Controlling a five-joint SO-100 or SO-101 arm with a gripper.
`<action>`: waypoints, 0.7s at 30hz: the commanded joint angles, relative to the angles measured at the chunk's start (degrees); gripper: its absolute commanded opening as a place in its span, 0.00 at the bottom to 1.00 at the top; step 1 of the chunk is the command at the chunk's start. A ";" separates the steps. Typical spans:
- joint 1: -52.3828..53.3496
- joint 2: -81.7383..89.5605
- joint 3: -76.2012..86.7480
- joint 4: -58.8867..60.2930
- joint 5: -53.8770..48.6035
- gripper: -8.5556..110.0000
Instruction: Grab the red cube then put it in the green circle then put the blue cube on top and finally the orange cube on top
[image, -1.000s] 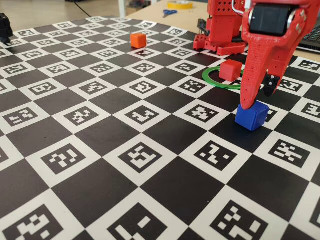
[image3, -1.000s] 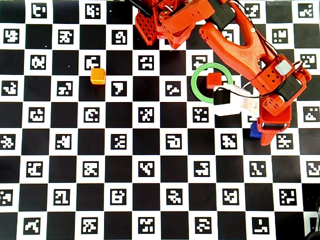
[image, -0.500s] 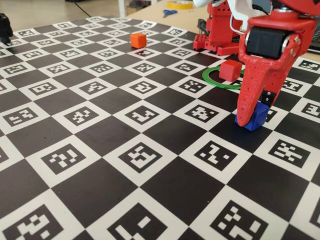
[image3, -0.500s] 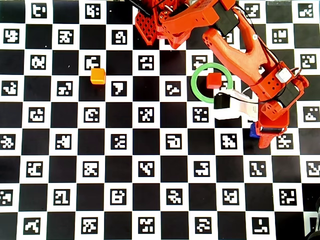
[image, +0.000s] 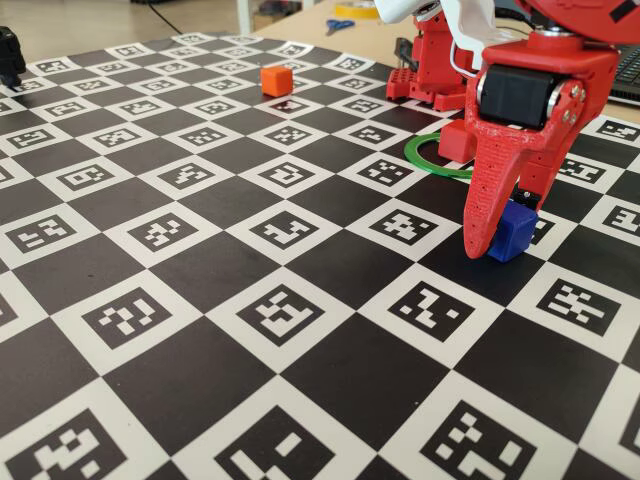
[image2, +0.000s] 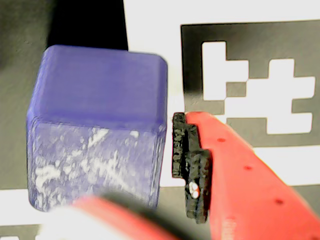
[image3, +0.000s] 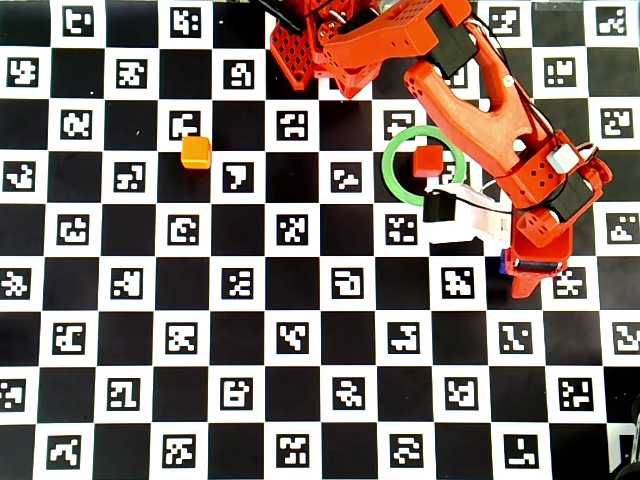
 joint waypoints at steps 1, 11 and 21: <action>0.53 1.58 -1.23 -0.53 1.14 0.27; 1.05 1.14 -1.58 -0.97 1.05 0.16; 1.41 2.20 -2.81 2.81 -0.35 0.11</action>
